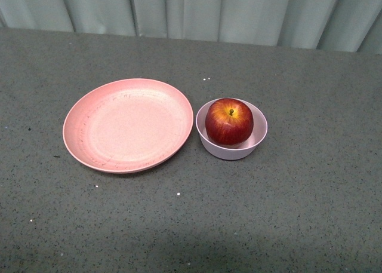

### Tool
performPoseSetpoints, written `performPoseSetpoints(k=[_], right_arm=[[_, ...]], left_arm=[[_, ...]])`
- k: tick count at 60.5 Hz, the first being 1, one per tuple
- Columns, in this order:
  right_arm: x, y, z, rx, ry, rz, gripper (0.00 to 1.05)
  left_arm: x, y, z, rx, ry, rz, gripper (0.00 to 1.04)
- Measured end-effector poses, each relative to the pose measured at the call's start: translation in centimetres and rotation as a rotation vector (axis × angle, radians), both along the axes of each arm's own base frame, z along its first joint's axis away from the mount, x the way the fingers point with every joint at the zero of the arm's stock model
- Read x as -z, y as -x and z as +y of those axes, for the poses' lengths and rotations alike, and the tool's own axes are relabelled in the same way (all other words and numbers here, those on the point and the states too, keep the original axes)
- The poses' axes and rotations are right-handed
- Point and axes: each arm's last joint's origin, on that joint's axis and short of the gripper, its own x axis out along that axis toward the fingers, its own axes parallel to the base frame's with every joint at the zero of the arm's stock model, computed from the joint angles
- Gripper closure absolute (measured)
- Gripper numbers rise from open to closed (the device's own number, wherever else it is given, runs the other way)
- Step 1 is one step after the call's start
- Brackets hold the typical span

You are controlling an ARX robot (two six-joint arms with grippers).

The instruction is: Move apple from plate to bowl

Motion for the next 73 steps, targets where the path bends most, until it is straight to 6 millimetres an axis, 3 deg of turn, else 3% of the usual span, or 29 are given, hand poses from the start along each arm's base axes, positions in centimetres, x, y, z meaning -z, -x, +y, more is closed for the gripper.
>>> performPoseSetpoints(k=[26, 59, 73], right_arm=[[0.0, 0.0, 0.0, 0.000, 0.000, 0.000, 0.09], [0.0, 0.0, 0.0, 0.000, 0.000, 0.000, 0.09], [0.0, 0.0, 0.0, 0.000, 0.000, 0.000, 0.09]], left_arm=[[0.3, 1.2, 0.0, 0.001, 0.001, 0.008, 1.00], [0.3, 1.2, 0.0, 0.001, -0.002, 0.008, 0.05], [0.3, 1.2, 0.0, 0.001, -0.003, 0.008, 0.07]])
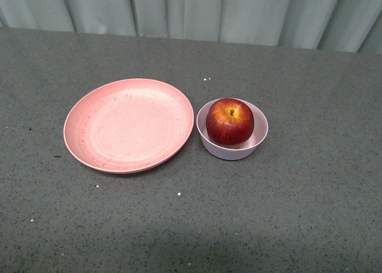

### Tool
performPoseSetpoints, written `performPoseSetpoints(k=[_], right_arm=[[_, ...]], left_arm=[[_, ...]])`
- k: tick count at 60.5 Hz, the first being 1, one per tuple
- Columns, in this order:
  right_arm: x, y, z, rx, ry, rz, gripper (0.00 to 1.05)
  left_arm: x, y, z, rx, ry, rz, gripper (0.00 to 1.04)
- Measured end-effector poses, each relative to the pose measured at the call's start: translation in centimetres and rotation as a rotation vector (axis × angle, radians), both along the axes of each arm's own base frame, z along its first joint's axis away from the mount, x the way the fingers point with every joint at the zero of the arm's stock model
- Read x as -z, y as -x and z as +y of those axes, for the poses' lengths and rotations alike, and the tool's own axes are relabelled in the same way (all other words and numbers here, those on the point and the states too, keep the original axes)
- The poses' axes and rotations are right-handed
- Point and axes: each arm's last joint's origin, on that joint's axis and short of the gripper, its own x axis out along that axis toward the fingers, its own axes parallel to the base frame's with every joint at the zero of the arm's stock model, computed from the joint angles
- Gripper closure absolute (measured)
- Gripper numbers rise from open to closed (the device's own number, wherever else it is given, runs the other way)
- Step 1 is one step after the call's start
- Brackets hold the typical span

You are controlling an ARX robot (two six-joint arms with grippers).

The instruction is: Move apple from plate to bowl

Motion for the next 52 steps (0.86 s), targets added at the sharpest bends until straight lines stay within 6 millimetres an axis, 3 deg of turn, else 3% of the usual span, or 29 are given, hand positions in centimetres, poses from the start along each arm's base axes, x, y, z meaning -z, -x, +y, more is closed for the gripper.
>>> performPoseSetpoints(k=[52], right_arm=[[0.00, 0.00, 0.00, 0.000, 0.000, 0.000, 0.09]], left_arm=[[0.00, 0.00, 0.00, 0.000, 0.000, 0.000, 0.07]])
